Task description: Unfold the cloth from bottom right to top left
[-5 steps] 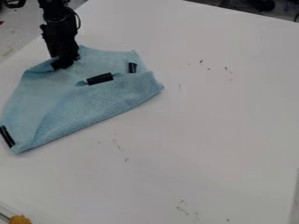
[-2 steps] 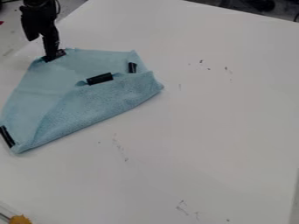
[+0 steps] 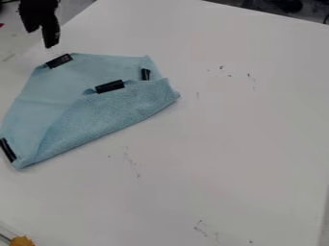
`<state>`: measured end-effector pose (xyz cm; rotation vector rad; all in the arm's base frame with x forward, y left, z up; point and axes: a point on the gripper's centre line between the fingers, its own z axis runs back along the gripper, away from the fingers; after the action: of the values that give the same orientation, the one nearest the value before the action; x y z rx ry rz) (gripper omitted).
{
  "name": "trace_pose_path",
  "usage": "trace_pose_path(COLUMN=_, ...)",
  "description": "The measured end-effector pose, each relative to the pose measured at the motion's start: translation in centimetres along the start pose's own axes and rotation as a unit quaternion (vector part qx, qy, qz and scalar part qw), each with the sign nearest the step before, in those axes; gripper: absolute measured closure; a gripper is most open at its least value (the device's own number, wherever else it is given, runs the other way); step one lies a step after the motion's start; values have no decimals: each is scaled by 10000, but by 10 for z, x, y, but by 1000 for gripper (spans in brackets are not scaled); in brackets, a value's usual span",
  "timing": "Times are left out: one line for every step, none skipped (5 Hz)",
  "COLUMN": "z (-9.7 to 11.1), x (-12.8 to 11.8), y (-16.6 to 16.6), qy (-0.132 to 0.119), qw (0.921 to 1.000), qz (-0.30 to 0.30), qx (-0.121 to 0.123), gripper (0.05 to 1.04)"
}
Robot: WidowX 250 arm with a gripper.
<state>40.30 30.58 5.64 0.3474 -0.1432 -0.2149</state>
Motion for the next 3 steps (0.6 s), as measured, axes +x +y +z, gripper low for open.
trace_pose_path(z=1, x=-1, y=-15, qy=32, qw=9988, qz=267, qx=-397, gripper=82)
trace_pose_path(z=22, x=-9, y=-42, qy=97, qw=9953, qz=694, qx=-674, gripper=82)
trace_pose_path(z=43, x=-12, y=-71, qy=38, qw=9938, qz=885, qx=-674, gripper=82)
